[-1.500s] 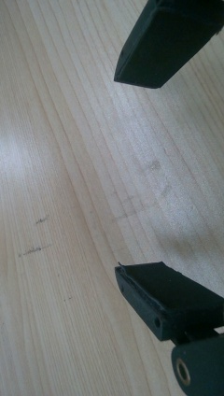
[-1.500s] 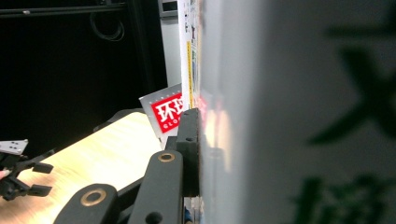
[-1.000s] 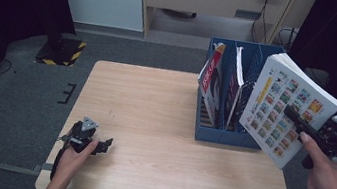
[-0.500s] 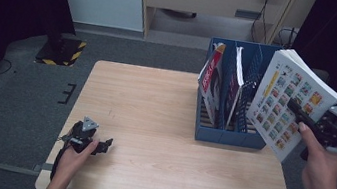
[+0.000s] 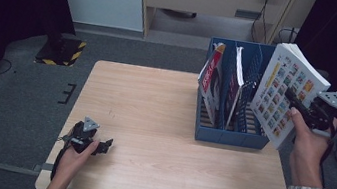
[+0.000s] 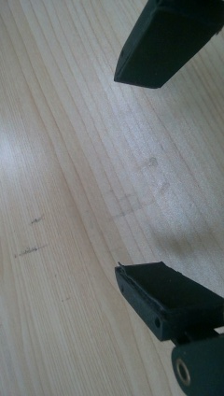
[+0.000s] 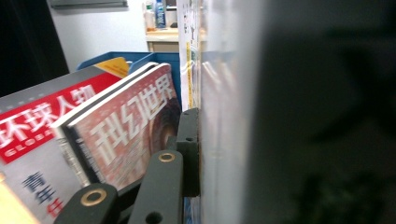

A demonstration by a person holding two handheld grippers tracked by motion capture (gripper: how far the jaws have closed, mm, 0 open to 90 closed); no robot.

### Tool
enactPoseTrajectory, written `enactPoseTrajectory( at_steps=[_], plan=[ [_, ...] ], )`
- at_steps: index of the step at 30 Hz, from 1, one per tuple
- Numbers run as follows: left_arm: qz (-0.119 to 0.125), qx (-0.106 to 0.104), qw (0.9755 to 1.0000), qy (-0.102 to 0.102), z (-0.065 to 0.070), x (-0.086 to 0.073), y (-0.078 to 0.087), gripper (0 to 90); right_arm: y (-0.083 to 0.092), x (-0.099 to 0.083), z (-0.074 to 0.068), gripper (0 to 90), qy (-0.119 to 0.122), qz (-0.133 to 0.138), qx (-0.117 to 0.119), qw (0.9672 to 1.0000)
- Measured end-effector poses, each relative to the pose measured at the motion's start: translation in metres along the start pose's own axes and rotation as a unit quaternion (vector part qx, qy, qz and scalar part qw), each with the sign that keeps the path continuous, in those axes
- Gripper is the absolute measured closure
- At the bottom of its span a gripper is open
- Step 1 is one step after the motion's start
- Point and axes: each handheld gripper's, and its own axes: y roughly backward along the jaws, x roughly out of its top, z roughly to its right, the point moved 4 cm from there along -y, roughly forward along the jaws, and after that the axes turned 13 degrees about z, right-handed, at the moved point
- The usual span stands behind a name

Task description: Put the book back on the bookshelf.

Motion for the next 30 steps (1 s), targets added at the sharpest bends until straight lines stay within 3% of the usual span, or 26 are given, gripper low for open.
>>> enactPoseTrajectory(
  at_steps=[15,26,30],
  plan=[
    [-0.001,0.002,1.0,0.0,0.0,-0.001,-0.001,6.7,-0.048,-0.016,0.005,73.9,-0.002,-0.001,-0.028,0.9996],
    [-0.001,0.005,1.0,0.002,-0.001,-0.001,0.0,6.7,-0.065,-0.029,0.005,73.9,-0.005,0.003,-0.035,0.9994],
    [-0.003,0.005,1.0,0.001,-0.001,-0.002,0.0,6.7,-0.069,-0.033,0.005,73.8,-0.016,0.009,-0.033,0.9993]
  ],
)
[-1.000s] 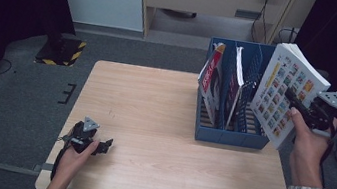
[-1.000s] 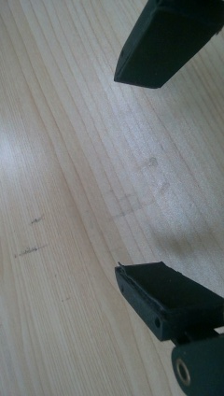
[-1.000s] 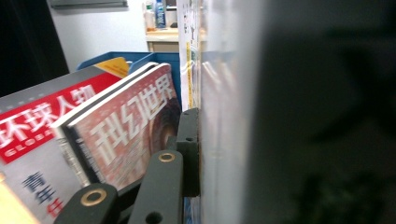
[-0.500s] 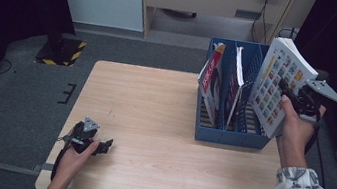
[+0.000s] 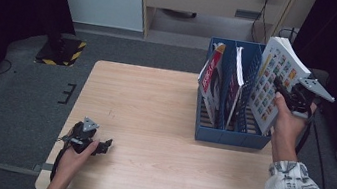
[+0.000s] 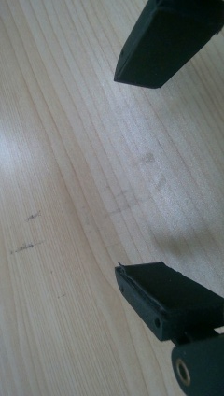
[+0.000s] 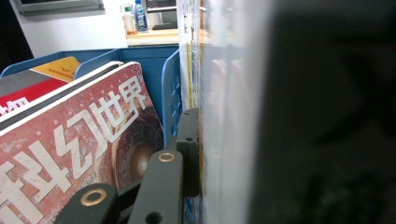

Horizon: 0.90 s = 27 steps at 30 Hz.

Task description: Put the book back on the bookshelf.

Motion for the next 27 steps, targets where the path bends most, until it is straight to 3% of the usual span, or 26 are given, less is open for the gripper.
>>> enactPoseTrajectory(
  at_steps=[11,27],
  plan=[
    [0.002,0.001,1.0,0.001,-0.001,0.0,0.0,6.7,-0.008,-0.01,-0.005,73.9,-0.002,0.005,-0.001,1.0],
    [0.004,0.004,1.0,0.004,-0.002,0.001,0.002,6.7,-0.007,-0.031,0.0,73.8,-0.002,0.01,-0.006,0.9999]
  ],
)
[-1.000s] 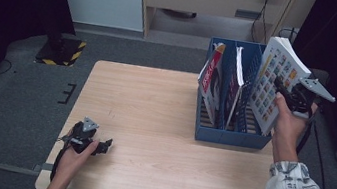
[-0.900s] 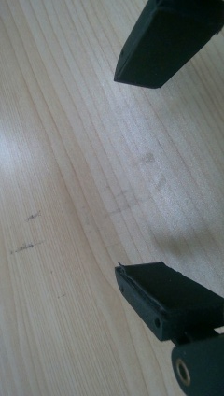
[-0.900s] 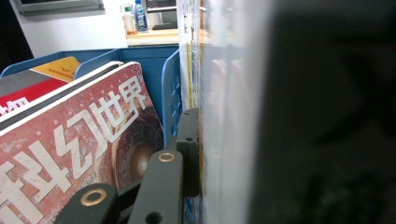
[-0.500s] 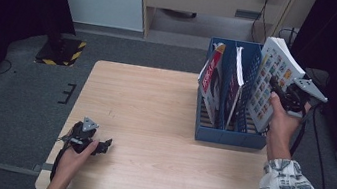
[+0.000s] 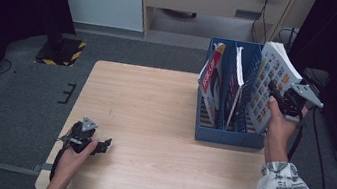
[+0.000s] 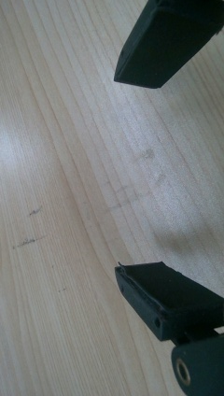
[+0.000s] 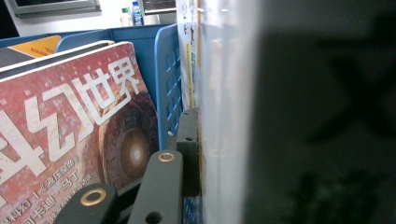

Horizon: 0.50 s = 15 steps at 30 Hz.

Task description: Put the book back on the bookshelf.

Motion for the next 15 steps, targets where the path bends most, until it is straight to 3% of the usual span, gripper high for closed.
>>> enactPoseTrajectory(
  at_steps=[15],
  plan=[
    [-0.001,0.0,1.0,-0.002,0.001,0.0,0.0,6.7,0.001,-0.025,-0.006,73.7,-0.002,-0.019,0.005,0.9998]
  ],
)
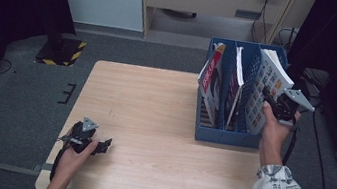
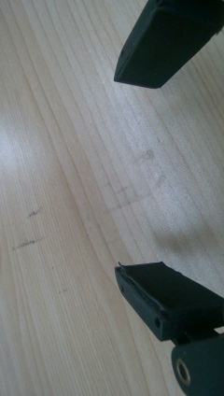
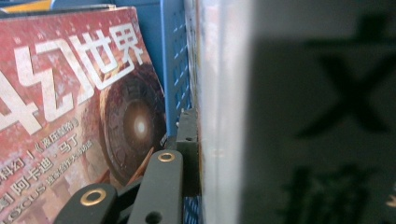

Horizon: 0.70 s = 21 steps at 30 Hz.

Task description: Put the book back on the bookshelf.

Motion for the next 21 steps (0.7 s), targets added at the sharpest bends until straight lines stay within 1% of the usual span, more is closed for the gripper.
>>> enactPoseTrajectory(
  at_steps=[10,14,17,21],
  plan=[
    [0.001,0.0,1.0,-0.001,-0.0002,0.0005,0.0003,6.7,-0.0017,-0.0043,-0.0035,73.7,0.008,-0.015,0.004,0.9998],
    [0.0,0.0,1.0,0.0,-0.0003,0.0005,0.0004,6.7,-0.001,-0.0046,-0.0046,73.6,0.01,-0.018,0.011,0.9997],
    [0.001,0.0,1.0,0.0,0.0001,0.0006,0.0003,6.7,0.0,-0.0033,-0.0048,73.4,0.019,-0.032,0.016,0.9992],
    [0.001,-0.001,1.0,-0.001,0.0,0.0009,0.0006,6.7,0.0021,-0.0021,-0.0035,72.5,0.017,-0.035,0.019,0.9991]
  ],
)
